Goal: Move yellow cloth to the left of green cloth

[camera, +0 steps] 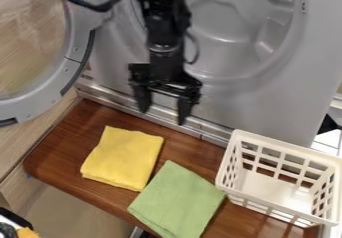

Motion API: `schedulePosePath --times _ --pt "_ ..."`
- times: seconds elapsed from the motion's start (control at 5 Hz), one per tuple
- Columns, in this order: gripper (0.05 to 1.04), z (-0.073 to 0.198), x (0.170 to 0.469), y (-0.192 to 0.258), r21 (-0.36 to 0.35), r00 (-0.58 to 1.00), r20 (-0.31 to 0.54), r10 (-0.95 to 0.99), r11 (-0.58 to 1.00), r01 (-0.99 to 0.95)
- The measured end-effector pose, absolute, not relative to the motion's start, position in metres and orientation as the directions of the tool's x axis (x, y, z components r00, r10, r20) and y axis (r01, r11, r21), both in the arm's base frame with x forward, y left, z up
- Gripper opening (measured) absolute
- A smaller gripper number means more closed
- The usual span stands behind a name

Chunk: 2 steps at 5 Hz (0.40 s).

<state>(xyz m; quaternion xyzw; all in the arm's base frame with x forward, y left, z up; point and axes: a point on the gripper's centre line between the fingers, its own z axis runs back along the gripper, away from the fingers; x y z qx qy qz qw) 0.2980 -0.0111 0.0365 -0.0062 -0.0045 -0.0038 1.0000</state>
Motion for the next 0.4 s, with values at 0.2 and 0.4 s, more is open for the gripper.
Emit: schedulePosePath --times 0.2,0.4 --pt "0.999 0.049 0.300 -0.041 0.002 0.995 0.062 -0.078 0.997 0.078" --pt "0.999 0.056 0.301 -0.057 0.019 0.988 0.110 -0.108 0.994 0.106"
